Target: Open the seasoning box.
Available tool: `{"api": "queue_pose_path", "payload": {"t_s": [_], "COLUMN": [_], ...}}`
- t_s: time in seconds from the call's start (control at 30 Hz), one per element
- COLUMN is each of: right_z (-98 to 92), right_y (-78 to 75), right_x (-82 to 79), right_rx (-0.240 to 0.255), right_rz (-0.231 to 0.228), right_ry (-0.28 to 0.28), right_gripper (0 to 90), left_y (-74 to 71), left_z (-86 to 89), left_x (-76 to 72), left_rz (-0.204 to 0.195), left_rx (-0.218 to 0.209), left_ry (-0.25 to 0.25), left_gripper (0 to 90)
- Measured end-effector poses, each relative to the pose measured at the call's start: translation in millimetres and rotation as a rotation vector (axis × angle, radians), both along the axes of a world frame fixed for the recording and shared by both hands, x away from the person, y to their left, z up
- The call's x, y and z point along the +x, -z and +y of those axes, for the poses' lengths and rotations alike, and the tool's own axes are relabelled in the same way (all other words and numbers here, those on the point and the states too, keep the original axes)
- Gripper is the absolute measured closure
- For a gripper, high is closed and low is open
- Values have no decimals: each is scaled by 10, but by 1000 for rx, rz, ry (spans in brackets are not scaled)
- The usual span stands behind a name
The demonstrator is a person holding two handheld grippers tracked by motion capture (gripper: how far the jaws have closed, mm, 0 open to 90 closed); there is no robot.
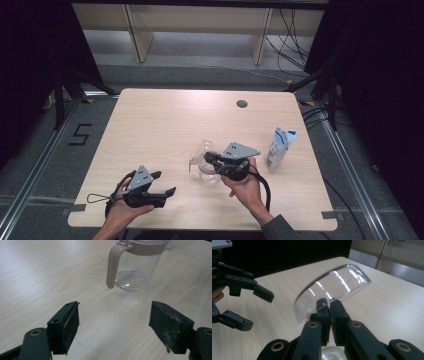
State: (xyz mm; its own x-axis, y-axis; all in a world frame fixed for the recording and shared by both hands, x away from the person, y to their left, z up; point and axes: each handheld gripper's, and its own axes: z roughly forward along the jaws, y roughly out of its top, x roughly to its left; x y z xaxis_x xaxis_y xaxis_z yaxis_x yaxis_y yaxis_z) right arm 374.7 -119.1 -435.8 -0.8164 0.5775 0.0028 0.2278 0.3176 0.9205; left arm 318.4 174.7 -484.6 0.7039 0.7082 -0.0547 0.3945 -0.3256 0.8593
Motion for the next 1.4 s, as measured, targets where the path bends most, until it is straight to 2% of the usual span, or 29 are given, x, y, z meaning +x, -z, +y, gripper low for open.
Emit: {"api": "queue_pose_path", "payload": {"t_s": [0.1, 0.13, 0.2, 0.33, 0.43, 0.6, 0.63, 0.7, 0.83, 0.87, 0.93, 1.2, 1.23, 1.3, 1.37, 1.4], "right_z": [42, 59, 70, 93, 99, 113, 114, 114, 118, 109, 117, 145, 156, 151, 161, 165], "right_y": [-4, -5, -14, -26, -27, -22, -21, -20, -17, -22, -21, 0, 5, -3, 5, 5], "right_x": [-6, -2, -7, -4, -3, -1, 2, 2, 2, -2, -20, -2, -22, -9, -3, -7], "right_rx": [9, 8, 7, -3, 0, 9, 9, 9, 9, -4, 7, -2, 11, -6, 0, -1], "right_rz": [19, -3, 12, -15, -14, -11, -15, -14, -13, -26, 5, -20, 5, -5, -10, 6], "right_ry": [-9, -4, -14, -24, -28, -35, -36, -35, -36, -19, -11, -40, -29, -38, -38, -42], "right_gripper": [866, 864, 864, 864, 863, 863, 862, 862, 862, 862, 862, 861, 862, 861, 861, 861], "left_y": [7, 11, 3, 3, 9, 7, 9, 16, 13, 15, 15, 18, 20, 21, 22, 22], "left_z": [0, -1, 2, 3, 5, 14, 9, 1, 0, -1, -2, -6, -6, -6, -9, -3], "left_x": [-8, -5, -6, -7, 2, 9, 3, 2, 5, 3, 1, 4, 4, 2, 7, 8], "left_rz": [3, 2, 1, 1, 3, -1, 8, 7, 2, 2, 0, 1, 1, 1, 0, 0], "left_rx": [6, 1, 3, 2, -14, -9, -8, -17, -9, -8, -7, -8, -6, -6, -8, 10], "left_ry": [-3, 1, 3, 3, 8, 9, 0, -1, -2, -4, 1, 7, 9, 11, 13, 15], "left_gripper": [236, 236, 236, 237, 237, 238, 237, 237, 234, 234, 234, 234, 234, 234, 234, 234]}}
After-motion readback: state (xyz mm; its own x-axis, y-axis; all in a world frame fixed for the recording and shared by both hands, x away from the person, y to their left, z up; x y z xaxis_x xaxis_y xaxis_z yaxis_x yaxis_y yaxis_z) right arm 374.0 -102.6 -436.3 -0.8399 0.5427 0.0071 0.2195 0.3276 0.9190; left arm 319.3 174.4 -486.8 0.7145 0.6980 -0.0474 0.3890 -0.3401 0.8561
